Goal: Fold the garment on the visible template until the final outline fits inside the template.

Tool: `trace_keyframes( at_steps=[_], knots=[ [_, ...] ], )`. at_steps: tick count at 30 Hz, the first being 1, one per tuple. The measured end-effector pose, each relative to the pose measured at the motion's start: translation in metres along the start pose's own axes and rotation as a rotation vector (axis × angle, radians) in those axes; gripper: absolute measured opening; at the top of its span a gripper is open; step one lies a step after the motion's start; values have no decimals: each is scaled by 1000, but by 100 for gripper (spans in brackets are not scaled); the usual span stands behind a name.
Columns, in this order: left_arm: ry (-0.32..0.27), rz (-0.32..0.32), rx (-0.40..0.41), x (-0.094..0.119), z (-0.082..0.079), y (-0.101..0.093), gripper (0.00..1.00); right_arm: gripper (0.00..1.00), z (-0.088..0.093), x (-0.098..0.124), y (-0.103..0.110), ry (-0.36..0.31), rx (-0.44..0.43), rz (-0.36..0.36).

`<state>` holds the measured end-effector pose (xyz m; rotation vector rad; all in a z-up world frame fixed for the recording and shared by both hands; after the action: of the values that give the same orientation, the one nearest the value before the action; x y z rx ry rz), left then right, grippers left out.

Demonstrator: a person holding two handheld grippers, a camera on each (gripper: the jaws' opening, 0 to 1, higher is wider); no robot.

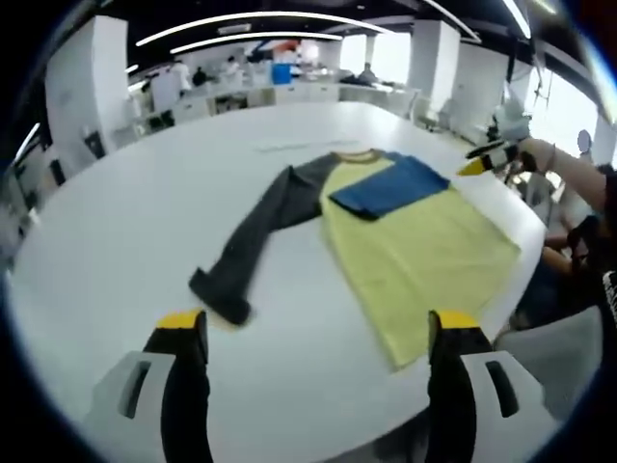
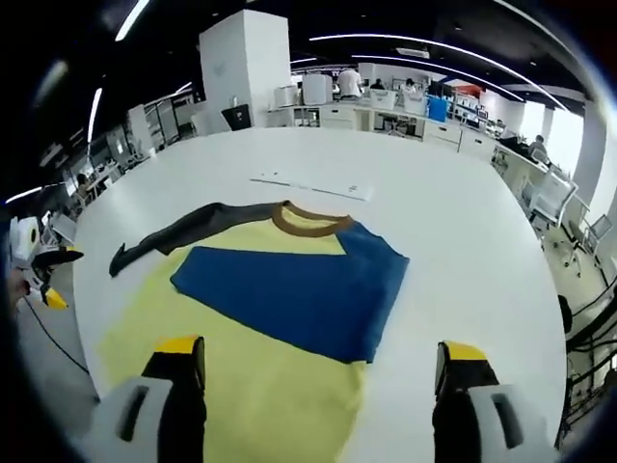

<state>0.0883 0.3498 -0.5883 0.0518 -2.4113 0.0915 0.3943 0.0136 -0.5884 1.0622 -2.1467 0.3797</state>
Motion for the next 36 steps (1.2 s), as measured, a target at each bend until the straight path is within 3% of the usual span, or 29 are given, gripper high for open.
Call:
trace_keyframes(
  at_steps=[10, 15, 20, 24, 36],
  knots=[
    [-5, -50, 23, -6, -7, 21, 83, 100, -5, 25, 24, -47, 50, -108],
    [-3, -78, 22, -8, -11, 27, 79, 99, -3, 38, 32, -71, 35, -141],
    [-15, -73, 42, -13, -13, 31, 73, 99, 3, 49, 41, -67, 71, -149],
    [6, -97, 50, -22, -9, 38, 67, 98, 5, 54, 45, -58, 71, -164],
    [-18, -187, 84, -41, -11, 65, 53, 97, 4, 64, 54, -61, 101, -154]
  ],
)
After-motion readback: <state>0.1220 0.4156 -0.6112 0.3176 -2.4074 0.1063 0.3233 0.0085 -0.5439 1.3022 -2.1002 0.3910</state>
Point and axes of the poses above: the point that each gripper's makers call its tool centre point, and the gripper's own axes: x roughly backward along the fingers, y roughly to its left, z roughly out of its underside, the point moved 8 cm from there along x, roughly backward along the fingers, and after that the axes turned 1 degree about z, right-handed, at the moved point
